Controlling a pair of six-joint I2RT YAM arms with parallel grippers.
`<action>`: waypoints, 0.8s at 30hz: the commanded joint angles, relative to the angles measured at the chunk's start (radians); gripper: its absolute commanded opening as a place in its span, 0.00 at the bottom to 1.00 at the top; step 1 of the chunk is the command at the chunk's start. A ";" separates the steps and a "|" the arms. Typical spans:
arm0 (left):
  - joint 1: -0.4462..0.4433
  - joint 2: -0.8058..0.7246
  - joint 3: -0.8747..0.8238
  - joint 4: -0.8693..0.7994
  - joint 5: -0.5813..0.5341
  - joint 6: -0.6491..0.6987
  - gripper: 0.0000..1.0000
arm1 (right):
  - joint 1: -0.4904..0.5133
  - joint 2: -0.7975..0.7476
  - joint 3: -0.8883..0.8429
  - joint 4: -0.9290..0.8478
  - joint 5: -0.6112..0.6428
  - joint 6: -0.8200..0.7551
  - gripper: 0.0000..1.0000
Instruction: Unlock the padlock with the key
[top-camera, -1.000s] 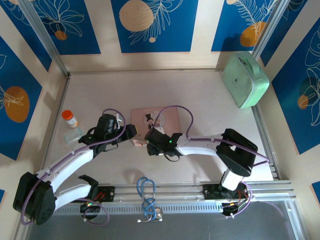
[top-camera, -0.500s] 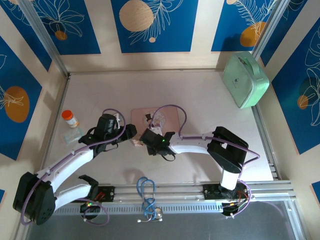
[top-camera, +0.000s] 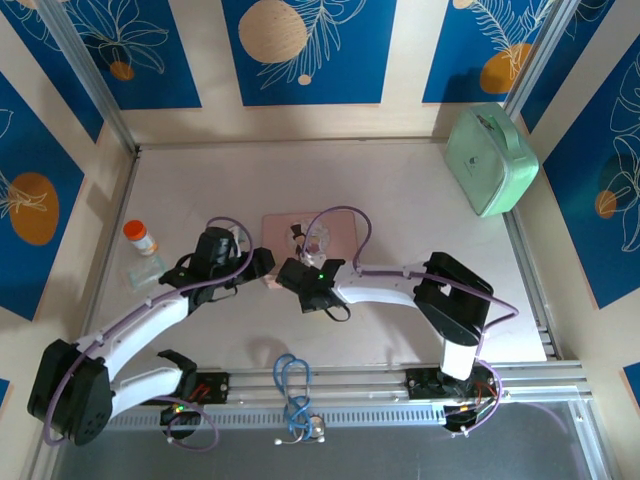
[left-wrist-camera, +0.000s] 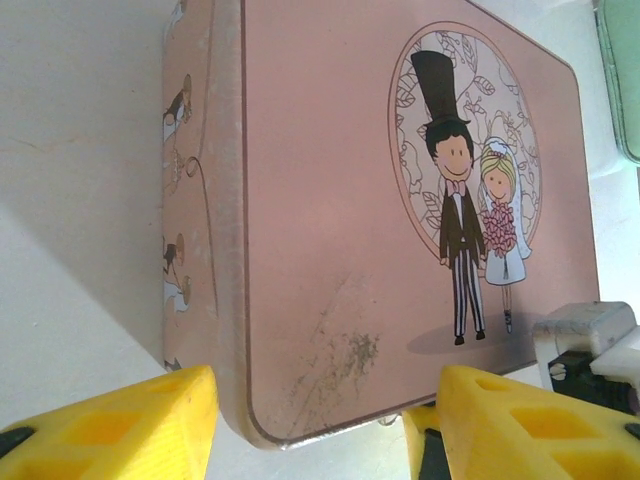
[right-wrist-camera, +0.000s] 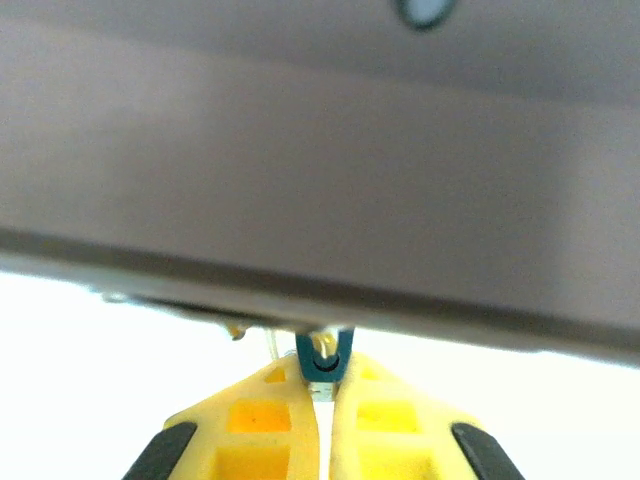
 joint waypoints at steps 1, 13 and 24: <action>-0.007 0.009 -0.001 0.024 0.022 -0.005 0.60 | 0.008 0.027 0.061 -0.157 0.060 0.072 0.01; -0.008 0.141 -0.075 0.198 0.086 -0.068 0.59 | -0.086 0.000 0.096 -0.169 -0.053 0.320 0.00; -0.030 0.252 -0.091 0.330 0.132 -0.099 0.59 | -0.138 0.126 0.302 -0.478 0.058 0.539 0.00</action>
